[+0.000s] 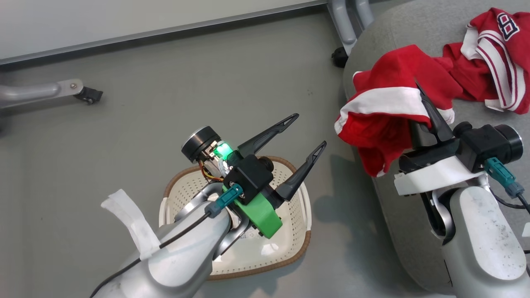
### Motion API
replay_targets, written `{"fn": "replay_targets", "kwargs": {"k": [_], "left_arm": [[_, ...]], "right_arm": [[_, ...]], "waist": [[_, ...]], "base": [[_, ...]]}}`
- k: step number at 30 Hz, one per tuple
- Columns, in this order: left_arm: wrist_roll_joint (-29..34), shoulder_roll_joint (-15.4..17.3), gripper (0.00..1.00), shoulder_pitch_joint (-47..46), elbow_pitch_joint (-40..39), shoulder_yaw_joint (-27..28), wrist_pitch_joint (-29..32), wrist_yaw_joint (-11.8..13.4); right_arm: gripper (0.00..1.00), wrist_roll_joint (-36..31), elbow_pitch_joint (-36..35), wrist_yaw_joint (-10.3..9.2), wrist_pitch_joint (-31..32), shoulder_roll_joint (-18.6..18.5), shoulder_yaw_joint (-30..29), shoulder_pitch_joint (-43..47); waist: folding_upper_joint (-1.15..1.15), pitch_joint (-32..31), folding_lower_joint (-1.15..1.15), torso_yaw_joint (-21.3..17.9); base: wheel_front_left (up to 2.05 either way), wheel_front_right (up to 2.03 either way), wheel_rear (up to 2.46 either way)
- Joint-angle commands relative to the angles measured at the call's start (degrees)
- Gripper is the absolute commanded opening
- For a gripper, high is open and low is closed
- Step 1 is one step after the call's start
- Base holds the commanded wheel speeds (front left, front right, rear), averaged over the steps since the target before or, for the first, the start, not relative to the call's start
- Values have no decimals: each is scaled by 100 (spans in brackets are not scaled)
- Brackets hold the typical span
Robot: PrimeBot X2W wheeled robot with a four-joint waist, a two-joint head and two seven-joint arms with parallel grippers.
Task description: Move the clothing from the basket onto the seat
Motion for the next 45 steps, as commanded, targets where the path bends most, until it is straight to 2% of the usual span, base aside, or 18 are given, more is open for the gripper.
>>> {"fn": "replay_targets", "kwargs": {"k": [1,15,23,34,41,45], "left_arm": [[17,59,100,-81,4,3,-1,-8],[31,266,100,-208,-53,-229,159,-33],[-4,314,100,-290,-98,-327,253,-24],[-54,424,100,-333,-98,-322,257,22],[-38,504,100,-401,-151,-313,290,77],[1,571,100,-477,-218,-320,350,102]], "right_arm": [[0,22,-38,-6,-13,27,-23,77],[0,112,-240,-6,-13,267,-431,321],[0,170,-349,-6,-13,323,-791,538],[0,342,-403,-6,-13,333,-1066,595],[0,106,-499,-6,-13,329,-1226,-149],[0,48,-470,-6,-13,192,-1441,-815]], "waist": [[0,135,0,-318],[0,440,0,-1474],[0,556,0,-1921],[0,721,0,-2036],[0,966,0,-1921],[0,1231,0,-1832]], "base": [[0,0,0],[0,0,0],[0,0,0],[0,0,0],[0,0,0],[0,0,0]]}}
